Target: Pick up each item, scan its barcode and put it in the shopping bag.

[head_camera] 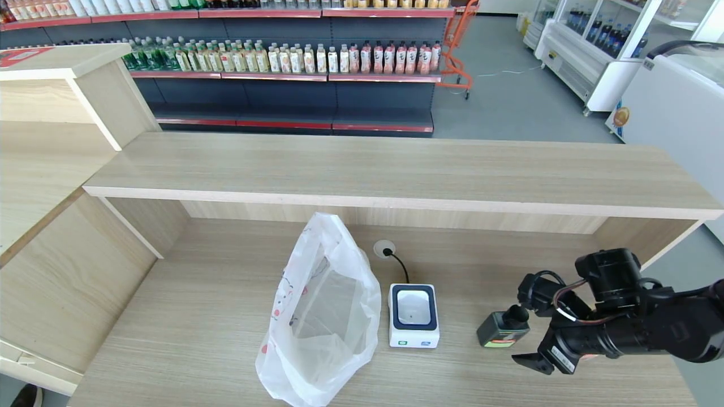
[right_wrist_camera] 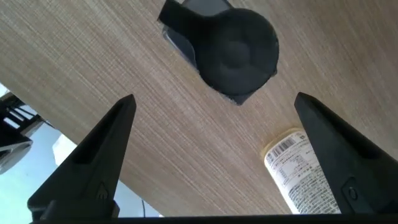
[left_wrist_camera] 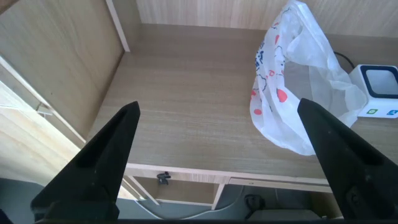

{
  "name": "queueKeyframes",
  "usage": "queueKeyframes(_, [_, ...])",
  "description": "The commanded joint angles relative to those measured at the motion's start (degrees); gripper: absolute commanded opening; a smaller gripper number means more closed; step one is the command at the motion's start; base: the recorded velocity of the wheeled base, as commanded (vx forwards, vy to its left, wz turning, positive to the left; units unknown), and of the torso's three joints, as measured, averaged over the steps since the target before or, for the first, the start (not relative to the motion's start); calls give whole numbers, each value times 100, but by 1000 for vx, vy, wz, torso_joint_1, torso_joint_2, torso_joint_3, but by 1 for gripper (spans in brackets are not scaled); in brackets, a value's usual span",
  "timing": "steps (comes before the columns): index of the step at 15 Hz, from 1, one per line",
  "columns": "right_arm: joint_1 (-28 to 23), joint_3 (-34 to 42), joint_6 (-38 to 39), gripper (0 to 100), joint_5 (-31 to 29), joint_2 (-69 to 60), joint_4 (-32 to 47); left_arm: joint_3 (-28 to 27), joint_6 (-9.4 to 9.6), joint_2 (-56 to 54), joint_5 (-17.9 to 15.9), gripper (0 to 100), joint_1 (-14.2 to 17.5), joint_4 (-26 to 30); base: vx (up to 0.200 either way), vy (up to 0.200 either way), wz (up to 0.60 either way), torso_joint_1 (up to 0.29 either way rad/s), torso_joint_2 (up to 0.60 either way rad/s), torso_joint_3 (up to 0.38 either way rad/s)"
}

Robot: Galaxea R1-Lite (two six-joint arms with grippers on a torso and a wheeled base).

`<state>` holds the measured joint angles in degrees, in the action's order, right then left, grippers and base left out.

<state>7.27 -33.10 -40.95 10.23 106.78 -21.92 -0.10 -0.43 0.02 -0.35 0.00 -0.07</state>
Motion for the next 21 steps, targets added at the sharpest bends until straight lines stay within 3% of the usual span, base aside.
queueKeyframes(1, [3, -250, -194, 100, 67, 388, -111, 1, -1, -2, 0, 100, 0, -1, 0, 0, 0, 0, 0, 0])
queueKeyframes(6, [82, -557, -546, 100, 331, 810, -287, 1, -1, -2, 0, 100, 0, -1, 0, 0, 0, 0, 0, 0])
queueKeyframes(15, [319, -733, -528, 100, 770, 1214, -726, 1, -1, -2, 0, 100, 0, -1, 0, 0, 0, 0, 0, 0])
queueKeyframes(16, [354, -733, -519, 0, 797, 1205, -726, 1, -1, -2, 0, 100, 0, -1, 0, 0, 0, 0, 0, 0])
queueKeyframes(21, [302, -575, -511, 0, 788, 968, -726, 1, -1, -2, 0, 100, 0, -1, 0, 0, 0, 0, 0, 0])
